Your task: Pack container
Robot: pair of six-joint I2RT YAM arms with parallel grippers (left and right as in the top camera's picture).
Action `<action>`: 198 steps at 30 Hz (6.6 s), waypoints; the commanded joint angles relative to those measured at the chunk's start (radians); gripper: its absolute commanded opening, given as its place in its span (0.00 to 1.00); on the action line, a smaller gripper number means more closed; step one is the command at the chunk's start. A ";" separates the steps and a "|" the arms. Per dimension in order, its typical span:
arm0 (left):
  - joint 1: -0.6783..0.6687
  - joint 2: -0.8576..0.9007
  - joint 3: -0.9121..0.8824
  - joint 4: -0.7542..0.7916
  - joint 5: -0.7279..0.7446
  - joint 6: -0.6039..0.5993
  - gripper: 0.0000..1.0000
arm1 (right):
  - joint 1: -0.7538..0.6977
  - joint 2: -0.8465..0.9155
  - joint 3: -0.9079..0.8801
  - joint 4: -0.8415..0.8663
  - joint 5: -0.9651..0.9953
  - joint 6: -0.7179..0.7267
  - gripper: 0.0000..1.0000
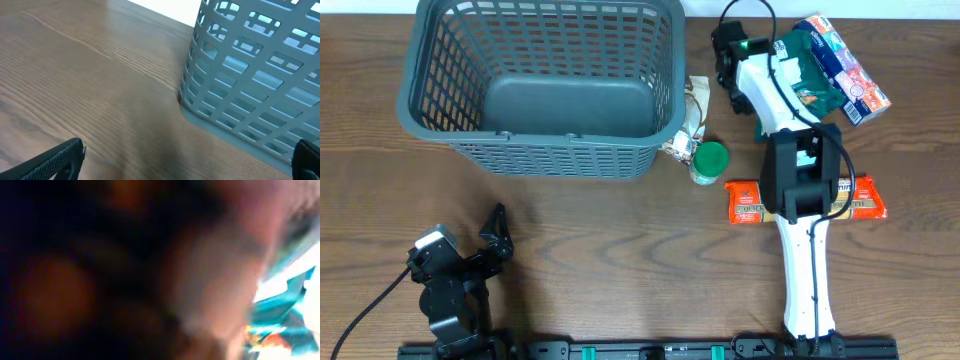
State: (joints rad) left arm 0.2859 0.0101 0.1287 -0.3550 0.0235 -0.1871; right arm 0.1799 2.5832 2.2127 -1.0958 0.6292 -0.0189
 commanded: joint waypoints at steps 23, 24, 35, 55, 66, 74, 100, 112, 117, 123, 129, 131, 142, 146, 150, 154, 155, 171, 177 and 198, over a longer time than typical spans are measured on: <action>-0.004 -0.006 -0.021 -0.002 0.003 -0.006 0.99 | -0.125 -0.044 -0.069 -0.031 -1.749 -0.421 0.01; -0.004 -0.006 -0.021 -0.002 0.003 -0.006 0.99 | -0.129 -0.065 -0.069 -0.024 -1.768 -0.420 0.01; -0.004 -0.006 -0.021 -0.002 0.003 -0.006 0.99 | -0.198 -0.306 -0.069 0.098 -1.753 -0.290 0.01; -0.004 -0.006 -0.021 -0.002 0.003 -0.006 0.99 | -0.109 -0.767 -0.069 0.367 -1.565 -0.097 0.01; -0.004 -0.006 -0.021 -0.002 0.003 -0.006 0.98 | 0.179 -0.780 -0.069 0.420 -1.445 -0.103 0.01; -0.004 -0.006 -0.021 -0.002 0.003 -0.006 0.99 | 0.248 -0.774 -0.069 0.322 -1.203 -0.117 0.76; -0.004 -0.006 -0.021 -0.002 0.003 -0.006 0.99 | -0.246 -0.713 -0.069 0.156 -0.593 -0.240 0.99; -0.004 -0.006 -0.021 -0.002 0.003 -0.006 0.99 | -0.467 -0.414 -0.069 0.119 -0.639 -0.390 0.99; -0.004 -0.006 -0.021 -0.002 0.003 -0.006 0.99 | -0.514 -0.319 -0.069 0.127 -0.684 -0.403 0.99; -0.004 -0.006 -0.021 -0.002 0.003 -0.006 0.99 | -0.540 -0.218 -0.069 0.164 -0.699 -0.420 0.99; -0.004 -0.006 -0.021 -0.002 0.003 -0.006 0.99 | -0.554 -0.161 -0.069 0.216 -0.701 -0.443 0.99; -0.004 -0.006 -0.021 -0.002 0.003 -0.006 0.99 | -0.558 -0.148 -0.069 0.232 -0.707 -0.443 0.99; -0.004 -0.006 -0.021 -0.002 0.003 -0.006 0.99 | -0.572 -0.076 -0.070 0.252 -0.715 -0.438 0.99; -0.004 -0.006 -0.021 -0.002 0.003 -0.006 0.99 | -0.572 -0.067 -0.070 0.240 -0.716 -0.435 0.99; -0.004 -0.006 -0.021 -0.002 0.003 -0.006 0.99 | -0.572 -0.067 -0.070 0.240 -0.716 -0.431 0.86; -0.004 -0.006 -0.021 -0.002 0.003 -0.006 0.99 | -0.572 -0.065 -0.070 0.233 -0.716 -0.411 0.69; -0.004 -0.006 -0.021 -0.002 0.003 -0.006 0.98 | -0.572 -0.065 -0.070 0.232 -0.716 -0.399 0.65; -0.004 -0.006 -0.021 -0.002 0.003 -0.006 0.99 | -0.565 -0.076 -0.067 0.167 -0.903 -0.208 0.21; -0.004 -0.006 -0.021 -0.002 0.003 -0.006 0.99 | -0.562 -0.137 -0.067 0.164 -1.210 -0.160 0.17; -0.004 -0.006 -0.021 -0.002 0.003 -0.006 0.99 | -0.040 -0.818 -0.067 0.296 -1.351 -0.322 0.09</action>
State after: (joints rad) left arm 0.2859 0.0101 0.1287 -0.3546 0.0238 -0.1871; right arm 0.0700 1.7580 2.1509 -0.8013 -0.7479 -0.2935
